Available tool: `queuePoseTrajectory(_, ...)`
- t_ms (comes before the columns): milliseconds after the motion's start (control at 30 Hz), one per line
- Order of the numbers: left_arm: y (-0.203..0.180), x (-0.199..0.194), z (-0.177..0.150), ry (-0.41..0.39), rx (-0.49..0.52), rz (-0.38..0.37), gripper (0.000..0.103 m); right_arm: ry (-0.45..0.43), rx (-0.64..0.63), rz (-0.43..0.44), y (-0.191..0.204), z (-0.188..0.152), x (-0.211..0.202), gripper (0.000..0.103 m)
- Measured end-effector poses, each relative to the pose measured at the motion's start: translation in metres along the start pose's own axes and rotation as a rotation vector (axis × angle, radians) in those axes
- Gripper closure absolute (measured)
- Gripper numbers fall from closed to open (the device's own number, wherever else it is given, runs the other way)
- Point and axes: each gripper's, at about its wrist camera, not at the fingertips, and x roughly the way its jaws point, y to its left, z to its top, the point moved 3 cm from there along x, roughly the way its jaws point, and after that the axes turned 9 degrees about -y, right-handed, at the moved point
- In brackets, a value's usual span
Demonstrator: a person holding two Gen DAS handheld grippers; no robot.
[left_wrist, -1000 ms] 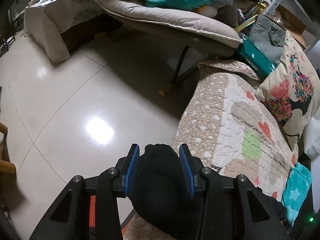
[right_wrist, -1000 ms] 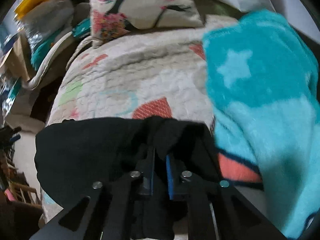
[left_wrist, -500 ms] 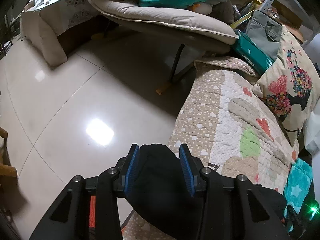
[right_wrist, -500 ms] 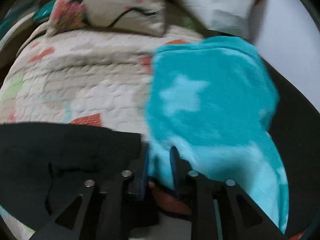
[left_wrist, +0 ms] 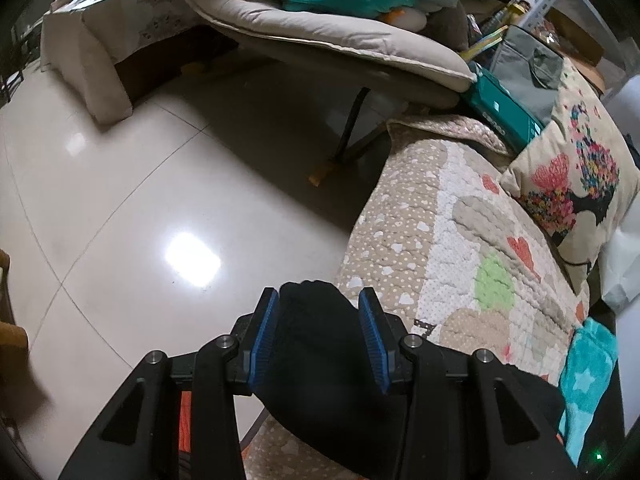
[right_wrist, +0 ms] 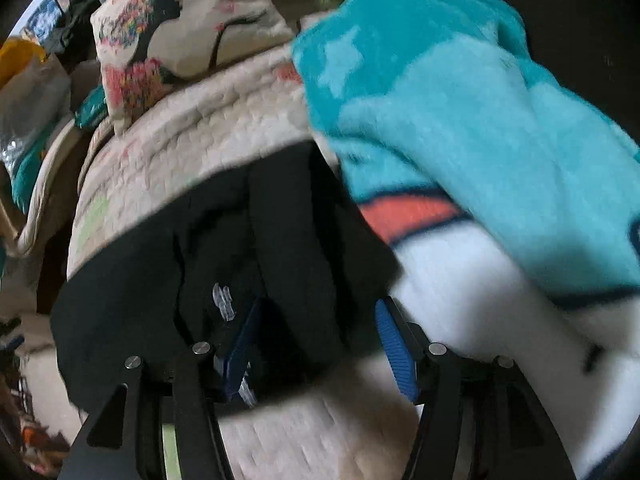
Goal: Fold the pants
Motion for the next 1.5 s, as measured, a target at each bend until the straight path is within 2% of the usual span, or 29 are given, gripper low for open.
queuePoseTrajectory(67,0.004,-0.001,0.002,-0.003,-0.011,0.0,0.063,0.028,0.007,0.019,0.004,0.001,0.011,0.042)
queuePoseTrajectory(100,0.006,-0.002,0.004,-0.009,-0.016,-0.001,0.063,0.045,0.007,0.024,0.006,0.0,0.014,0.064)
queuePoseTrajectory(133,0.007,-0.003,0.004,-0.016,-0.017,0.005,0.063,0.057,0.0,0.036,0.008,0.001,0.014,0.076)
queuePoseTrajectory(200,0.01,-0.002,0.006,-0.019,-0.017,0.016,0.063,0.043,-0.054,0.031,0.016,0.005,0.004,0.083)
queuePoseTrajectory(333,0.015,0.001,0.006,-0.005,-0.039,0.013,0.063,-0.006,-0.152,-0.042,0.024,0.019,-0.012,0.085)
queuePoseTrajectory(433,0.018,0.001,0.006,-0.009,-0.036,0.027,0.063,-0.04,-0.182,-0.122,0.018,0.03,-0.018,0.086)
queuePoseTrajectory(533,0.022,0.002,0.008,-0.009,-0.047,0.035,0.063,-0.049,-0.162,-0.213,-0.006,0.036,-0.021,0.085)
queuePoseTrajectory(600,0.024,0.003,0.009,-0.013,-0.056,0.045,0.063,-0.039,-0.162,-0.274,-0.021,0.036,-0.017,0.078)
queuePoseTrajectory(633,0.026,0.003,0.01,-0.015,-0.062,0.05,0.063,-0.03,-0.173,-0.285,-0.025,0.035,-0.015,0.072)
queuePoseTrajectory(700,0.032,0.003,0.012,-0.018,-0.076,0.057,0.063,-0.025,-0.199,-0.278,-0.024,0.035,-0.014,0.068)
queuePoseTrajectory(733,0.037,0.002,0.012,-0.02,-0.085,0.061,0.063,-0.024,-0.21,-0.279,-0.023,0.035,-0.016,0.063)
queuePoseTrajectory(833,0.053,0.003,0.008,-0.014,-0.111,0.078,0.063,-0.027,-0.205,-0.27,-0.027,0.036,-0.037,0.053)
queuePoseTrajectory(967,0.076,0.003,-0.006,0.012,-0.173,0.078,0.063,-0.105,-0.161,-0.269,-0.036,0.044,-0.081,0.046)
queuePoseTrajectory(1033,0.085,-0.001,-0.029,0.025,-0.256,0.058,0.062,-0.151,-0.186,-0.23,-0.024,0.051,-0.094,0.046)
queuePoseTrajectory(1133,0.076,0.0,-0.065,0.081,-0.379,-0.07,0.061,-0.143,-0.276,-0.04,0.025,0.053,-0.09,0.046)
queuePoseTrajectory(1200,0.065,-0.003,-0.085,0.086,-0.402,-0.108,0.061,-0.098,-0.377,0.089,0.07,0.047,-0.075,0.046)
queuePoseTrajectory(1267,0.058,-0.006,-0.098,0.078,-0.413,-0.111,0.061,-0.075,-0.493,0.251,0.126,0.036,-0.06,0.046)
queuePoseTrajectory(1333,0.053,-0.005,-0.108,0.08,-0.412,-0.121,0.061,-0.049,-0.605,0.344,0.174,0.023,-0.046,0.046)
queuePoseTrajectory(1400,0.053,-0.005,-0.11,0.066,-0.408,-0.126,0.059,0.015,-0.696,0.426,0.221,0.006,-0.027,0.046)
queuePoseTrajectory(1467,0.053,-0.004,-0.113,0.063,-0.419,-0.128,0.053,0.125,-0.768,0.505,0.27,-0.014,-0.003,0.046)
queuePoseTrajectory(1500,0.053,-0.002,-0.117,0.081,-0.442,-0.137,0.053,0.16,-0.797,0.516,0.288,-0.022,0.008,0.046)
